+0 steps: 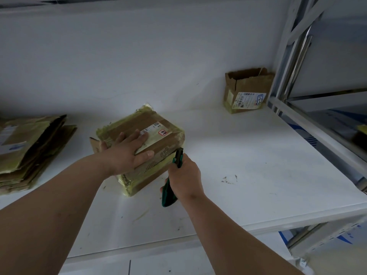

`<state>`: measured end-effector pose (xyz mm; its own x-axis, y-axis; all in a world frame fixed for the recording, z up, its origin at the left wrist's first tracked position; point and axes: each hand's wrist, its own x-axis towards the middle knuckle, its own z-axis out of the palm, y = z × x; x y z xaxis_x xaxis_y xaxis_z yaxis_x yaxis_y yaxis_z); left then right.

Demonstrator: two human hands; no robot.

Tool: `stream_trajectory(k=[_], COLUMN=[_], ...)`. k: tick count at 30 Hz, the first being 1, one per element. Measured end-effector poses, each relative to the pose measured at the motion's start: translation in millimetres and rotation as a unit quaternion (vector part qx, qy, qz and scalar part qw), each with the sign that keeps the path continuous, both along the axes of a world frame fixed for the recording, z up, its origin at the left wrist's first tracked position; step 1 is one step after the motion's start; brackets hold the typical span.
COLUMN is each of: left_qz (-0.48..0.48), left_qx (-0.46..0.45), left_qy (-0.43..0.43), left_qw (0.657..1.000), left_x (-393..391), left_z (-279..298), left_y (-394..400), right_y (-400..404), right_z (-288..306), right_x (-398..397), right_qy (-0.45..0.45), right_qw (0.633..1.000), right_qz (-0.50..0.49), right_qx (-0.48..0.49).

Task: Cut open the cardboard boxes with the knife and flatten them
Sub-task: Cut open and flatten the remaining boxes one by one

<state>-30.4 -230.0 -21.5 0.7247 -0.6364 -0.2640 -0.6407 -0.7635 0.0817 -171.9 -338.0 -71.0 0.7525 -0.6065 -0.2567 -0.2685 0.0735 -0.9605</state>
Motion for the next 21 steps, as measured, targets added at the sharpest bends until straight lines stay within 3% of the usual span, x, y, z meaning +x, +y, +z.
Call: stream_trajectory(k=[5,8,11,14,17,21], left_qz=[0.009,0.022,0.078,0.054,0.000,-0.056], left_qx=[-0.017,-0.047,-0.173,-0.150,-0.075,-0.064], left_qy=[0.011,0.030,0.178,0.244,0.164,0.082], left_qw=[1.000,0.998,0.966,0.957,0.984,0.993], left_x=[-4,-10,-10,-3,2,5], left_z=[4,9,27,42,39,25], left_y=[2,6,18,43,59,64], right_y=[39,39,24,18,18,26], right_z=[-10,-11,-6,-3,-1,-2], right_x=[3,-1,-8,-11,-11,-11], right_qy=[-0.004,-0.021,-0.022,-0.026,-0.032,-0.042], right_qw=[0.996,0.992,0.990,0.991,0.991,0.990], right_qz=[0.090,0.113,0.119,0.107,0.099,0.096], right_qx=[-0.009,0.050,0.069,0.077,0.087,0.097])
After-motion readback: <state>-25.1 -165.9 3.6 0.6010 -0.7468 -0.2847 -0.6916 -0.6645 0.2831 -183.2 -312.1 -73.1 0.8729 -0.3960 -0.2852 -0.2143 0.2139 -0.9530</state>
